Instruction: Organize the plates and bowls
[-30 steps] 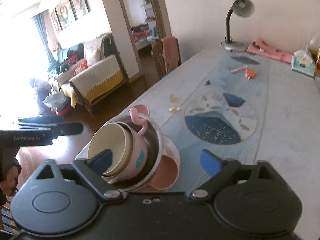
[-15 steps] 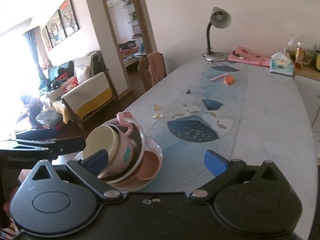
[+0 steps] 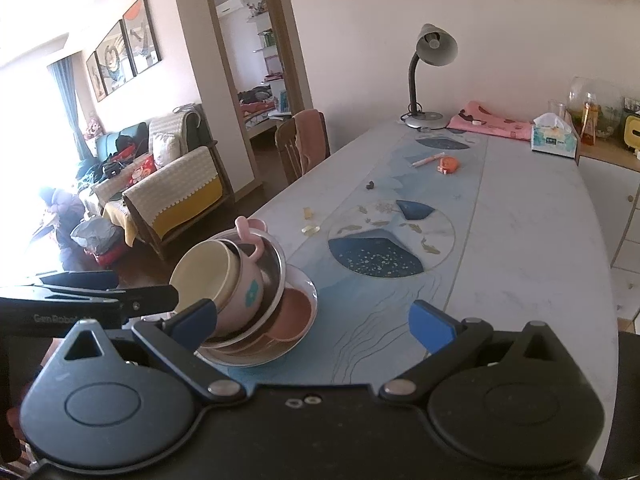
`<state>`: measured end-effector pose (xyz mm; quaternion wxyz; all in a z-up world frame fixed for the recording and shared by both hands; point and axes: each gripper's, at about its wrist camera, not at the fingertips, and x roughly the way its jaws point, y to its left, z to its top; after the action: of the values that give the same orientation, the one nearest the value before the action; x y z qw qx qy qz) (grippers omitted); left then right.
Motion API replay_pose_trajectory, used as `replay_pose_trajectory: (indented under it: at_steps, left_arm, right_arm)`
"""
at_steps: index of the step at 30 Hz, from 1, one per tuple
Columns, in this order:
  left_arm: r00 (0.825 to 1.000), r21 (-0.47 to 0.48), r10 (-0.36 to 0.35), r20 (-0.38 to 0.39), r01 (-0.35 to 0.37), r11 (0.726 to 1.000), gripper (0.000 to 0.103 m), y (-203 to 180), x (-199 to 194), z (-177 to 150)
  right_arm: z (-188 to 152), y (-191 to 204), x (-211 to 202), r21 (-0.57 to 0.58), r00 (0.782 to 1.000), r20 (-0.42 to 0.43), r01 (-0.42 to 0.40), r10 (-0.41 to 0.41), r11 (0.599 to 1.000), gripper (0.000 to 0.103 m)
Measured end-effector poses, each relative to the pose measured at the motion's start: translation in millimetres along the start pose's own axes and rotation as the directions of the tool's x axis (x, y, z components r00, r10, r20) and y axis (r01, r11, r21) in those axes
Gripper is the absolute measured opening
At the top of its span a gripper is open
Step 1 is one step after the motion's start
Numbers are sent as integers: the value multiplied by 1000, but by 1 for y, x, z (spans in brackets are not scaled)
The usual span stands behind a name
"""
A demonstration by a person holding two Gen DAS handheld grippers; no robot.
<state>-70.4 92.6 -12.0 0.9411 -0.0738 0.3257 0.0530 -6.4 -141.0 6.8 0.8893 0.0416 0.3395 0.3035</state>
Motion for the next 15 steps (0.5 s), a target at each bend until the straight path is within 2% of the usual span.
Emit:
replay_pose_trajectory:
  at_steps: [15]
  left_arm:
    - [1000,-5,8,14,-8,1000,102,-10,-8,-1]
  right_arm:
    - [-3,-4,-2,25,1000,4,2,-2,1000,103]
